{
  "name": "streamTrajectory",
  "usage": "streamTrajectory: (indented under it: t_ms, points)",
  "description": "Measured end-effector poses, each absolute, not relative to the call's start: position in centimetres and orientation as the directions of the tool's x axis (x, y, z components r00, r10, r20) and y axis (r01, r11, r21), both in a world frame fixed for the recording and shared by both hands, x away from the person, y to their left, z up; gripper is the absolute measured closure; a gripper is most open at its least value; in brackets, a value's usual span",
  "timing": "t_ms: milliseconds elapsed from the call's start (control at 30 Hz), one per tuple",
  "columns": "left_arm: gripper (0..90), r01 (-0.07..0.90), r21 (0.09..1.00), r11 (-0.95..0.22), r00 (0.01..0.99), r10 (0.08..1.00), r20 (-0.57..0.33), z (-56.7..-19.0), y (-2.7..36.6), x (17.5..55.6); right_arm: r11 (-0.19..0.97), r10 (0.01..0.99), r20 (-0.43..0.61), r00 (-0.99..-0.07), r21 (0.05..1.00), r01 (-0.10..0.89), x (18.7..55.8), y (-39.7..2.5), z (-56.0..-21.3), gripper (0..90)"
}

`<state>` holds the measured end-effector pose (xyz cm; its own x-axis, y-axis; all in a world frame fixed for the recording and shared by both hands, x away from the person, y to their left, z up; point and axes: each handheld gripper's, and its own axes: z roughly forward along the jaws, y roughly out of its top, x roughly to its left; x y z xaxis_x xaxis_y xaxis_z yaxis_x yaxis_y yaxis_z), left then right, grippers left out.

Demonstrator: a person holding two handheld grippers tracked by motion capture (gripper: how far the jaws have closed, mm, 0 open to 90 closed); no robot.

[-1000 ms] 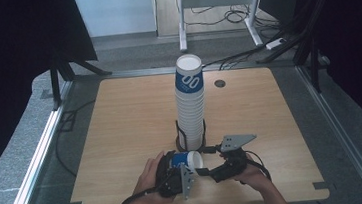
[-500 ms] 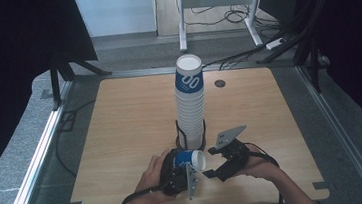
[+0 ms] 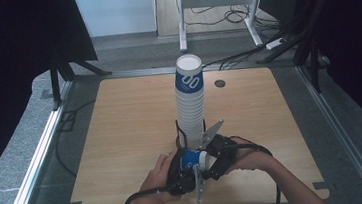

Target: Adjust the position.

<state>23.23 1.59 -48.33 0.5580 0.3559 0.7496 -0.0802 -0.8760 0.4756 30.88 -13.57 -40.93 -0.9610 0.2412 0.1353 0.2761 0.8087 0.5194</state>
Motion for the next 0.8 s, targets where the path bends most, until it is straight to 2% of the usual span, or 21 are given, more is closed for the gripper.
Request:
streamTrajectory:
  t_ms: [33, 67, 100, 133, 167, 367, 400, 500, 533, 600, 667, 700, 733, 767, 800]
  points:
    - [18.6, -0.083, 0.443, -0.893, 0.551, 0.330, 0.767, -48.2, 1.6, 23.2, 0.815, 0.241, 0.139, -0.960, 0.509, 0.278, 31.0, -13.4, -41.0, 18.5]
    - [18.6, -0.087, 0.465, -0.881, 0.550, 0.347, 0.759, -48.5, 1.4, 23.2, 0.822, 0.239, 0.142, -0.960, 0.497, 0.279, 31.1, -13.2, -41.2, 18.8]
    - [18.7, -0.087, 0.430, -0.899, 0.549, 0.317, 0.773, -48.3, 1.4, 23.1, 0.833, 0.233, 0.142, -0.962, 0.481, 0.273, 31.3, -12.9, -41.4, 19.0]
    - [18.7, -0.080, 0.338, -0.938, 0.543, 0.243, 0.804, -47.8, 1.5, 23.0, 0.839, 0.232, 0.143, -0.962, 0.471, 0.273, 31.4, -12.7, -41.5, 19.4]
    - [18.6, -0.090, 0.365, -0.927, 0.546, 0.260, 0.796, -47.9, 1.3, 23.0, 0.846, 0.229, 0.144, -0.963, 0.460, 0.269, 31.5, -12.5, -41.6, 19.9]
    - [18.5, -0.093, 0.327, -0.941, 0.531, 0.230, 0.815, -48.1, 1.0, 22.9, 0.869, 0.229, 0.152, -0.961, 0.412, 0.273, 32.0, -11.7, -42.1, 25.4]
    - [18.4, -0.097, 0.353, -0.931, 0.535, 0.250, 0.807, -48.4, 0.9, 23.0, 0.871, 0.228, 0.149, -0.962, 0.410, 0.270, 32.0, -11.7, -42.2, 25.6]
    - [16.8, -0.090, 0.357, -0.930, 0.544, 0.255, 0.800, -48.4, 0.9, 23.0, 0.876, 0.228, 0.153, -0.962, 0.399, 0.271, 32.0, -11.7, -42.3, 26.5]
    - [16.1, -0.090, 0.330, -0.940, 0.546, 0.230, 0.806, -48.2, 0.9, 23.0, 0.875, 0.225, 0.153, -0.962, 0.402, 0.269, 32.0, -11.8, -42.4, 26.7]
    - [12.0, -0.090, 0.346, -0.934, 0.552, 0.242, 0.798, -48.2, 0.9, 23.0, 0.872, 0.224, 0.138, -0.965, 0.415, 0.261, 31.9, -11.9, -42.5, 26.8]
    - [7.5, -0.098, 0.458, -0.884, 0.555, 0.333, 0.762, -48.6, 0.8, 23.0, 0.861, 0.227, 0.131, -0.965, 0.437, 0.262, 31.9, -12.2, -42.6, 26.9]
    - [5.9, -0.093, 0.370, -0.925, 0.557, 0.260, 0.789, -47.8, 1.2, 23.0, 0.855, 0.227, 0.124, -0.966, 0.450, 0.258, 31.8, -12.4, -42.6, 26.9]
    - [5.0, -0.100, 0.450, -0.888, 0.561, 0.323, 0.762, -48.1, 1.2, 23.0, 0.848, 0.228, 0.115, -0.967, 0.464, 0.255, 31.8, -12.6, -42.5, 26.9]
    - [4.3, -0.089, 0.392, -0.916, 0.567, 0.277, 0.776, -47.4, 1.5, 23.0, 0.842, 0.228, 0.115, -0.967, 0.475, 0.255, 31.8, -12.7, -42.5, 27.0]
    - [3.7, -0.089, 0.411, -0.907, 0.566, 0.293, 0.770, -47.1, 1.7, 23.0, 0.837, 0.227, 0.110, -0.968, 0.485, 0.252, 31.7, -12.9, -42.4, 27.0]
